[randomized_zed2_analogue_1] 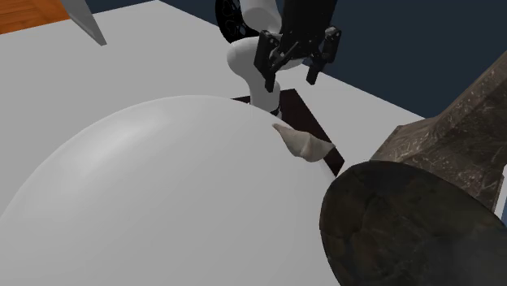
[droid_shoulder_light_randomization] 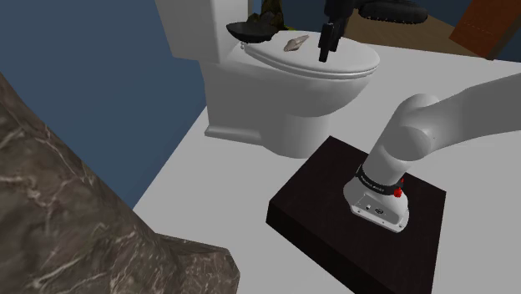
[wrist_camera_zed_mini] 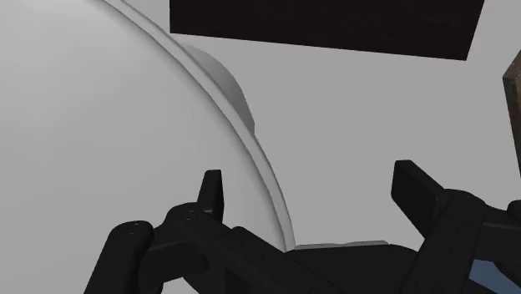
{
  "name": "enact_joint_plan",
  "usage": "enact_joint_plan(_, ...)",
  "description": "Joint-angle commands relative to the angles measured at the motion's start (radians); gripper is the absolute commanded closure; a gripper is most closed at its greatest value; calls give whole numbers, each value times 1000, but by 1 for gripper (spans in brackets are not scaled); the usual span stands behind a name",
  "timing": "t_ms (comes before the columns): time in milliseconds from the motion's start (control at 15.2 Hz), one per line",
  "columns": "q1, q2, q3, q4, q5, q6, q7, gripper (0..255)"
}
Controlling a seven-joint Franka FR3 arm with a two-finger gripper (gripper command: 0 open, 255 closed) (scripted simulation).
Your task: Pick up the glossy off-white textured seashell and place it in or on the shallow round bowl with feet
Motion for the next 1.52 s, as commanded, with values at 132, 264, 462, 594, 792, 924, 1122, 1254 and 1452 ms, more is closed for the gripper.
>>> enact_joint_plan(132,18,86,-27,72,-26,6,-81,0)
enact_joint_plan(264,37,171,-51,147,-47,9,-161,0)
enact_joint_plan(462,65,297,-80,268,-69,7,-281,0)
enact_joint_plan(594,83,381,-95,353,-79,1,-360,0)
enact_joint_plan(792,99,467,-107,444,-84,-8,-442,0)
enact_joint_plan(924,97,461,-110,412,-87,18,-440,0)
enact_joint_plan(1122,94,455,-114,366,-90,58,-438,0)
enact_joint_plan(1254,92,450,-119,328,-94,92,-437,0)
enact_joint_plan(1452,92,450,-119,328,-94,92,-437,0)
